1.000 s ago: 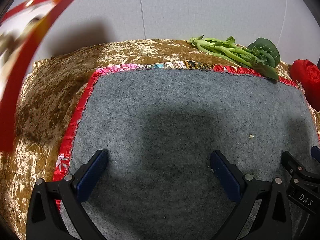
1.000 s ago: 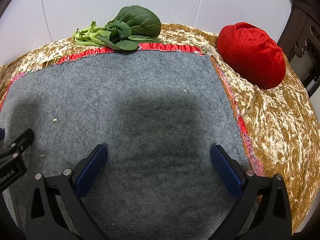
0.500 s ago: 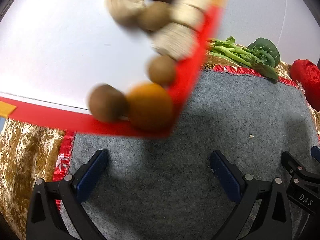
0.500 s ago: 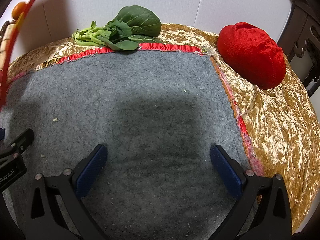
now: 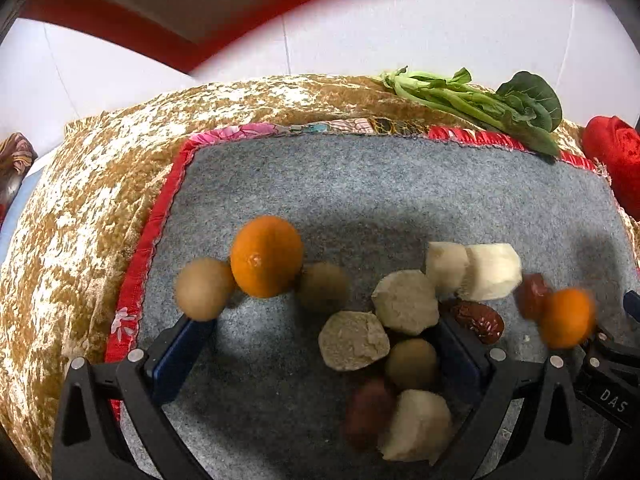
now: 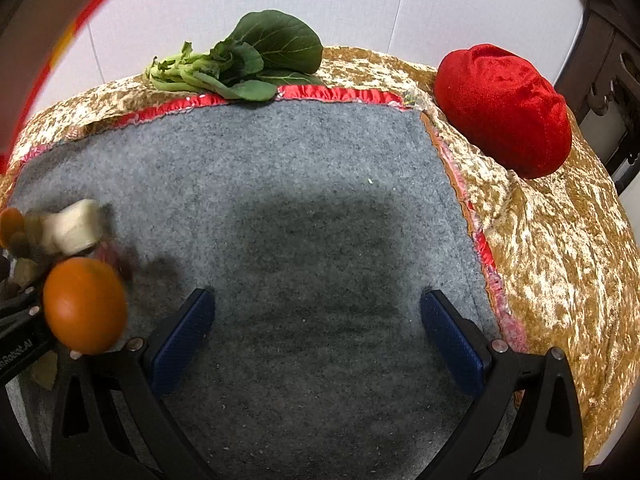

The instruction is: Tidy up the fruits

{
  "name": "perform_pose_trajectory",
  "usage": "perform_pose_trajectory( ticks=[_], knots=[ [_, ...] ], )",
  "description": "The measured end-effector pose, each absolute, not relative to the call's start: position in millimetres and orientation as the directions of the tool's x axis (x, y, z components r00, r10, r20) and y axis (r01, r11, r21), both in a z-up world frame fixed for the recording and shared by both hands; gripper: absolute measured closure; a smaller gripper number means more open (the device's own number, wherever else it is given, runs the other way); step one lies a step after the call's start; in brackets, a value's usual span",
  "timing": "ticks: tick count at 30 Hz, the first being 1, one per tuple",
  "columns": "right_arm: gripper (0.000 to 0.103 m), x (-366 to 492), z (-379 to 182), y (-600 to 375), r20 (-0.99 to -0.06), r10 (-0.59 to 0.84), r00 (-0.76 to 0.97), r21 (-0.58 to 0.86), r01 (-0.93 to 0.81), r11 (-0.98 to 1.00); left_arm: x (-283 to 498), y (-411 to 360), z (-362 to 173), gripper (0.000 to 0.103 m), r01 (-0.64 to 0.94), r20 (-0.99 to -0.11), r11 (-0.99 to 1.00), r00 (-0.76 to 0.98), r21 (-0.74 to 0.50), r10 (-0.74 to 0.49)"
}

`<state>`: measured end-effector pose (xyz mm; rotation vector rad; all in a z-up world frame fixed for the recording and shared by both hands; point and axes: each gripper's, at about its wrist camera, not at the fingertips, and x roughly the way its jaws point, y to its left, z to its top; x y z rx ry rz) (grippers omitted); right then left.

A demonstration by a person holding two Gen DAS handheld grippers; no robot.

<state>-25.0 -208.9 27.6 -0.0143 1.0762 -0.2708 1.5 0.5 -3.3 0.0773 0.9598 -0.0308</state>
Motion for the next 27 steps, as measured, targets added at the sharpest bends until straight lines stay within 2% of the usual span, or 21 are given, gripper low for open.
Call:
perform_pose_trajectory(
  ticks=[27],
  knots=[
    [0.0, -25.3, 29.2, -209.1, -0.868, -0.225, 0.442, -0.143, 0.211, 0.967, 1.4, -0.2, -0.4, 0.0, 0.061, -0.819, 0.997, 0.573, 0.049, 0.005]
  ],
)
